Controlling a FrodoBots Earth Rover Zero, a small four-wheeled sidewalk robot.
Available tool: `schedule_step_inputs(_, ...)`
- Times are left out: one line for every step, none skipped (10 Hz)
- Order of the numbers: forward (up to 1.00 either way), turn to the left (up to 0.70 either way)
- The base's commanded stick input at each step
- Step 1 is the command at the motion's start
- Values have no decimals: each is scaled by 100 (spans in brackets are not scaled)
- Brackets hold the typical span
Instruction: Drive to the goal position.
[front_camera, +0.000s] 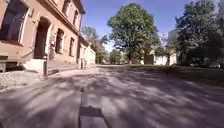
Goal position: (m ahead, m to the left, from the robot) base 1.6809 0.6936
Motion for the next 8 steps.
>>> schedule_step_inputs(85,0)
schedule_step_inputs(85,0)
schedule_step_inputs(85,0)
schedule_step_inputs(85,0)
schedule_step_inputs(85,0)
schedule_step_inputs(85,0)
schedule_step_inputs(85,0)
schedule_step_inputs(85,0)
